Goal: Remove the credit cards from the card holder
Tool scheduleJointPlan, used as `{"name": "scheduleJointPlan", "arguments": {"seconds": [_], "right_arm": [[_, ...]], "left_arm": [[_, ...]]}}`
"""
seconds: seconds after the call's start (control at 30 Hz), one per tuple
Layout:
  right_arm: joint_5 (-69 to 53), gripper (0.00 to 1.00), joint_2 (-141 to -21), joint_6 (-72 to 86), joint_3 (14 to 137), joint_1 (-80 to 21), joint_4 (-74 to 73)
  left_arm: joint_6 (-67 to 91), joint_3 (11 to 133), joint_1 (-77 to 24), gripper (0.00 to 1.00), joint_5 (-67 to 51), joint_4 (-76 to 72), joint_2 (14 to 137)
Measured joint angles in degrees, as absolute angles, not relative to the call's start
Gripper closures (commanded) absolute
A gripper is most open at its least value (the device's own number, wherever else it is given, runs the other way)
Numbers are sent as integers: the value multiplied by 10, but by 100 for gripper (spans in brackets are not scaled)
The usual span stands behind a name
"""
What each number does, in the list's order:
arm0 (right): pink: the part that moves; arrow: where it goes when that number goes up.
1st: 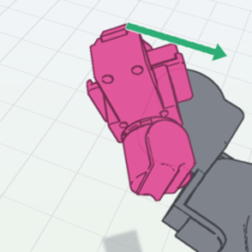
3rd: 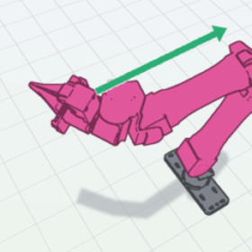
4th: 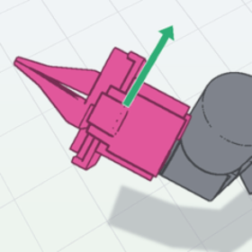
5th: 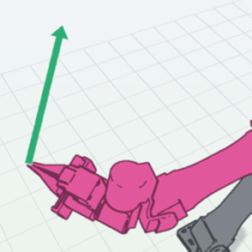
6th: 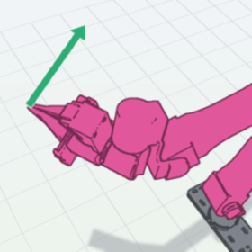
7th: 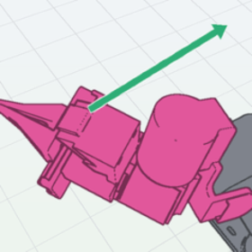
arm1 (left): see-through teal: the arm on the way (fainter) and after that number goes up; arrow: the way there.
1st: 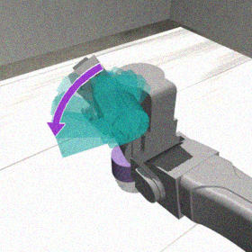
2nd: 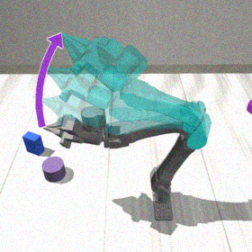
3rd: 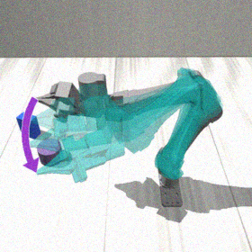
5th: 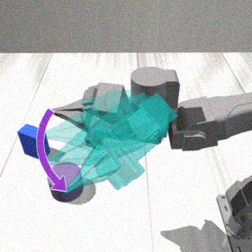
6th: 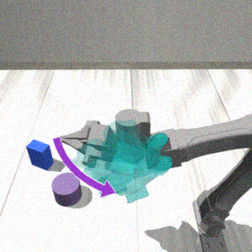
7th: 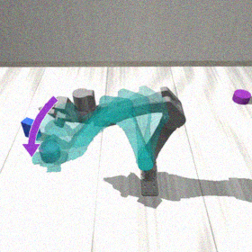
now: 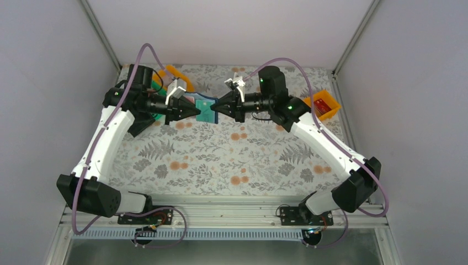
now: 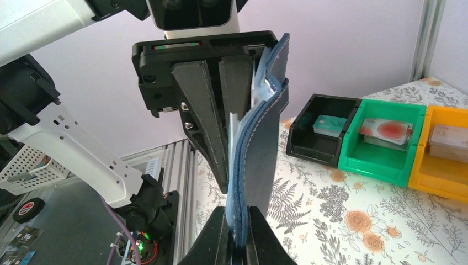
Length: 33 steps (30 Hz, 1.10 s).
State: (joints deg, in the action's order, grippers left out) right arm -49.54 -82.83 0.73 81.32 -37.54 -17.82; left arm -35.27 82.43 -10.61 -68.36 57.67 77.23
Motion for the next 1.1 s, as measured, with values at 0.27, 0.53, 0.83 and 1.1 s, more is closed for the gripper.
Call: {"name": "scheduleJointPlan", "arguments": {"seconds": [0.27,0.53,0.83,1.1], "right_arm": [[-493,60,-820,0,812,-378,-176],[-482,58,-795,-5,771,-379,-172],[-484,96,-795,-9,764,-379,-174],[-489,96,-795,-21,764,-379,-185]], "left_arm": [[-425,848,-107,98,-721,653,775],[-431,849,-103,97,-727,665,775],[-432,848,-102,80,-727,665,775],[-458,848,-83,94,-734,681,772]]}}
